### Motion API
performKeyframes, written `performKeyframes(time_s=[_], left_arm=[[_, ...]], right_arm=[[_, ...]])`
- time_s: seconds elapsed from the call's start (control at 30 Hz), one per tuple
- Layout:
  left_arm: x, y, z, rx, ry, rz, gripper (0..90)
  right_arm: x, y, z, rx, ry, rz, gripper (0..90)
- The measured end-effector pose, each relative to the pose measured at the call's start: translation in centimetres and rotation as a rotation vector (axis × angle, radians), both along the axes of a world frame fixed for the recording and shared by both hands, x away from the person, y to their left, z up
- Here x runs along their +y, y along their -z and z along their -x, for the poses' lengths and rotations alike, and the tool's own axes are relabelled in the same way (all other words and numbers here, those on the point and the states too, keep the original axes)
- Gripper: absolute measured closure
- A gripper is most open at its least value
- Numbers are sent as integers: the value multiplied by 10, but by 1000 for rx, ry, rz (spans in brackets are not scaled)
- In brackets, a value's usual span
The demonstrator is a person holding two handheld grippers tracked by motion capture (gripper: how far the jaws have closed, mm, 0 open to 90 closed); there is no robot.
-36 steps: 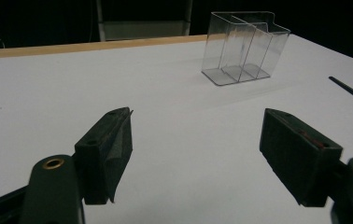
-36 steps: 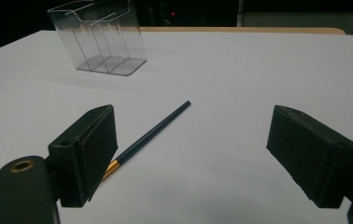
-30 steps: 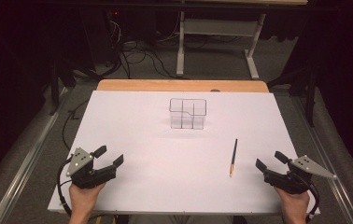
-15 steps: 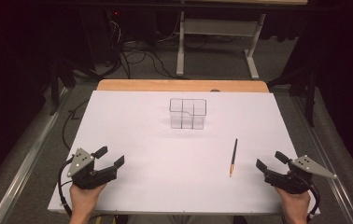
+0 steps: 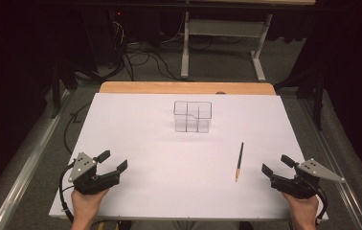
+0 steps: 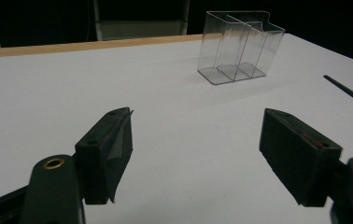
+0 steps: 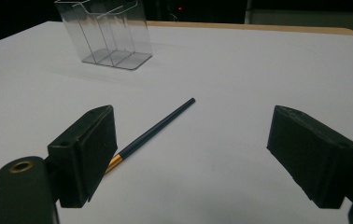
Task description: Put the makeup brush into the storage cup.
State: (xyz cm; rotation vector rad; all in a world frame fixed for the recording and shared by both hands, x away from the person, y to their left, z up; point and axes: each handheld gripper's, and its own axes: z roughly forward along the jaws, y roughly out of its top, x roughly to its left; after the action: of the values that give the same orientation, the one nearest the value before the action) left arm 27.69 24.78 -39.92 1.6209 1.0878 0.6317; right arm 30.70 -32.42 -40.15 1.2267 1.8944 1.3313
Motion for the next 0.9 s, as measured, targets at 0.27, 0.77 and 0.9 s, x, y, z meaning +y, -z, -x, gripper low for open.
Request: performKeyframes(time_s=[0.27, 0.77, 0.9], left_arm=[[0, 0, 1, -3, -3, 5, 259], [1, -1, 2, -6, 3, 13, 257], [1, -1, 1, -6, 3, 15, 256]], right_arm=[[1, -6, 0, -29, -25, 4, 174], [15, -15, -5, 4, -130, 53, 168], [17, -19, -7, 15, -154, 91, 169]])
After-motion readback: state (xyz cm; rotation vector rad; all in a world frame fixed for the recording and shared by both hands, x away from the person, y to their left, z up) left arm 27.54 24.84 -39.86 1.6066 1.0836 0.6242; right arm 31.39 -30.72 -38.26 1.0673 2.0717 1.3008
